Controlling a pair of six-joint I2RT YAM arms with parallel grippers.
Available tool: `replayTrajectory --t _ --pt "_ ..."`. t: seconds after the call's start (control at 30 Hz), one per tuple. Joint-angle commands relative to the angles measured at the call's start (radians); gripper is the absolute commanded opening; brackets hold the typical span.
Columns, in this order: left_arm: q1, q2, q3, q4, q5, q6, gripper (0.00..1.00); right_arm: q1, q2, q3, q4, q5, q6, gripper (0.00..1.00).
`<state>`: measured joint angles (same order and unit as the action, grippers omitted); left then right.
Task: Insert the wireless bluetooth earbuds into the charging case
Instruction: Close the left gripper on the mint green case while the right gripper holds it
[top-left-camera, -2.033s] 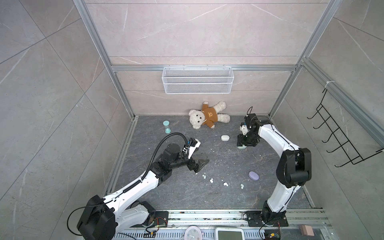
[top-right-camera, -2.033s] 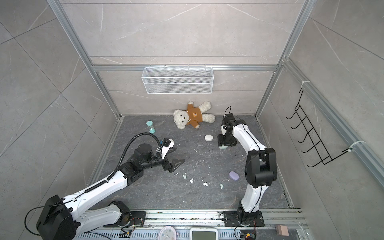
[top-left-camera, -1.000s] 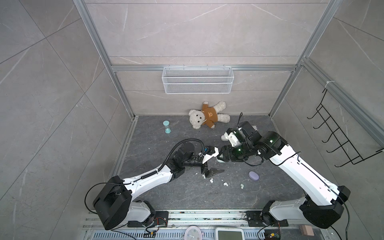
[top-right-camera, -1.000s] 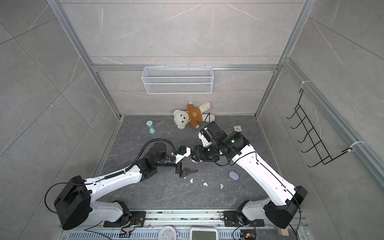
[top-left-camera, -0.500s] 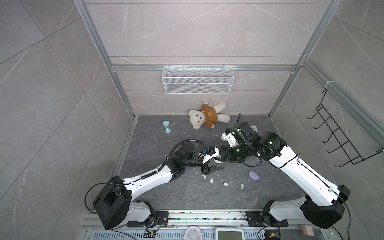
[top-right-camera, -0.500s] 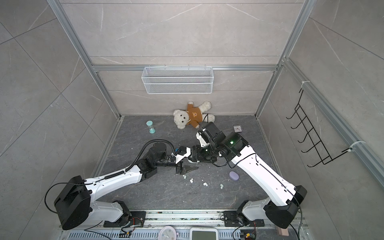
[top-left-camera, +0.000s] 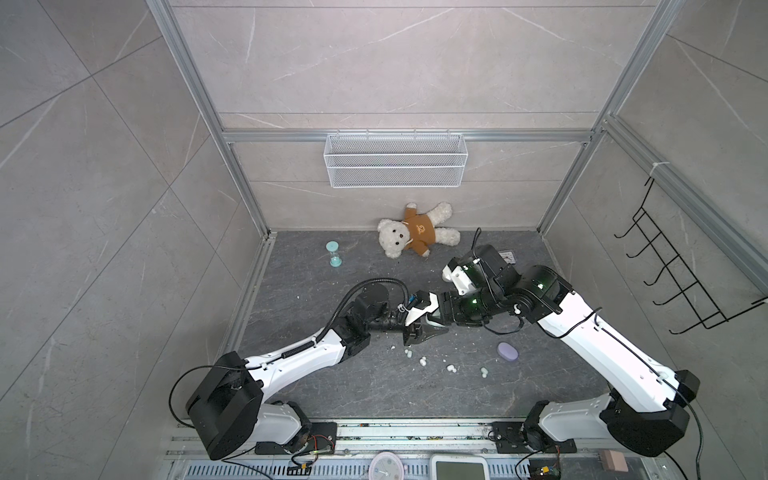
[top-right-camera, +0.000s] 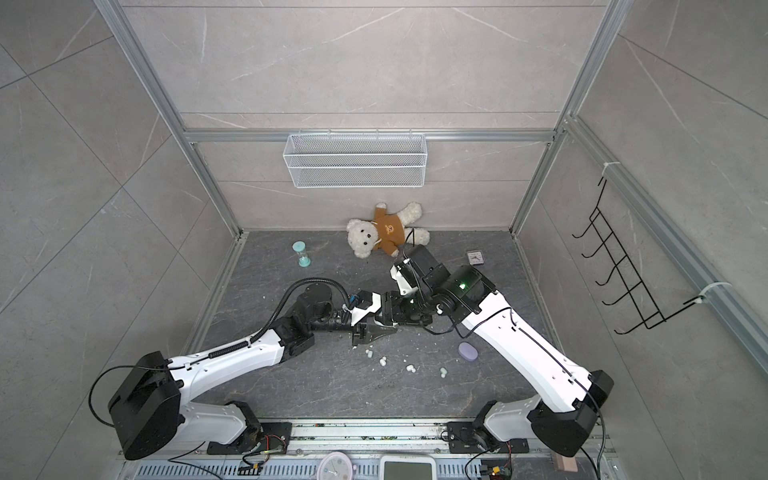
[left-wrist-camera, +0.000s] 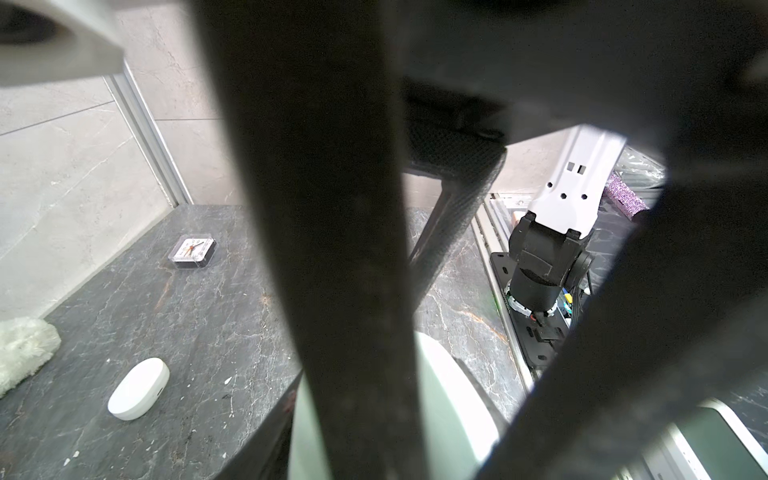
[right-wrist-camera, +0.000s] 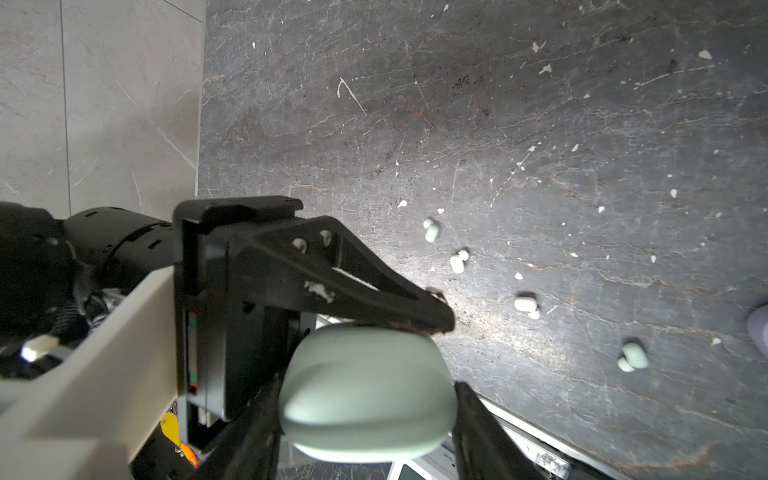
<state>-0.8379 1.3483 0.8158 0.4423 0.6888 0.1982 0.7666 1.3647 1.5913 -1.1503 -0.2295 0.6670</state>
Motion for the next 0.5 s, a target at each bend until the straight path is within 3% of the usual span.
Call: replayTrajectory --t 0.0,0.47 --pt "-0.006 -0.012 0.044 0.035 0.031 -0.003 0.47 0.008 -0.006 0.016 0.011 -0.005 0.013 0.54" --pt "-0.018 -0.016 0.05 -0.019 0.046 0.028 0.47 0.009 -0.02 0.021 0.006 0.006 0.024 0.54"
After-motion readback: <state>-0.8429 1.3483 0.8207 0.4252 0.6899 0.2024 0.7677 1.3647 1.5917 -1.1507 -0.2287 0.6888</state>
